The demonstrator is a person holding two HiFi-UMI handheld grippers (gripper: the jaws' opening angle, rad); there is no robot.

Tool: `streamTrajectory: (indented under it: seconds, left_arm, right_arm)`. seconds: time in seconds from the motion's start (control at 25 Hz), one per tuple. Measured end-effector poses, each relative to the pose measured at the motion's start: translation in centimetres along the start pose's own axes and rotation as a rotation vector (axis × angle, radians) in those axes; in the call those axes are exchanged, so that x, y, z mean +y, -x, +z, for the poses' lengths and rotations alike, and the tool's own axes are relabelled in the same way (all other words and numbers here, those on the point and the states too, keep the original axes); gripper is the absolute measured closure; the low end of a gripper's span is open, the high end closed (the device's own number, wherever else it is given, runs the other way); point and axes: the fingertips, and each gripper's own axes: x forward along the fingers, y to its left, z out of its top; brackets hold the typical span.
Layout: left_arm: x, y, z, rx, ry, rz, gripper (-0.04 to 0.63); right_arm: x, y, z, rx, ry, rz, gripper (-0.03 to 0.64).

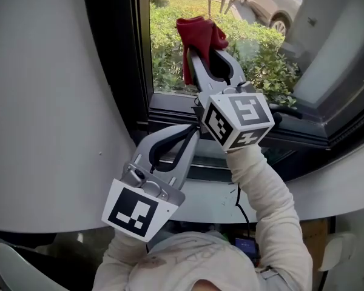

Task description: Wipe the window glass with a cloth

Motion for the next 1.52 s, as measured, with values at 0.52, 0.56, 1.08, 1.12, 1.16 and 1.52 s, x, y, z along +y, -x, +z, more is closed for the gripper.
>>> streamTrajectory:
  seconds: [0.52, 0.56, 1.08, 1.12, 1.16, 1.52]
  left_arm:
    - [-1.3, -4.1, 0.0, 0.003, -0.003, -0.038, 0.595]
    - [-1.9, -4.6, 0.1, 0.006, -0.004, -0.045, 0.595]
    - [-9.7, -11.8, 0.5, 0.011, -0.017, -0.141, 0.595]
    - [-10.4, -12.4, 0.5, 0.012, -0.018, -0.148, 0.595]
    - [-11.0, -12.9, 0.4, 0.014, -0.020, -0.154, 0.595]
    - [-15.6, -17.6, -0.2, 0.019, -0.031, -0.207, 0.595]
  right_arm:
    - [-7.5, 3.6, -0.3, 0.023, 0.028, -0.087, 0.515]
    - [-8.3, 4.2, -0.1, 0.023, 0.033, -0.098, 0.515]
    - [-19.0, 13.0, 2.0, 0.017, 0.049, -0.214, 0.514]
    - [-19.7, 13.6, 2.1, 0.018, 0.051, -0.218, 0.514]
    - [-20.5, 14.2, 2.2, 0.019, 0.053, -0.223, 0.514]
    - [-27.0, 19.8, 3.1, 0.003, 0.067, -0.282, 0.514]
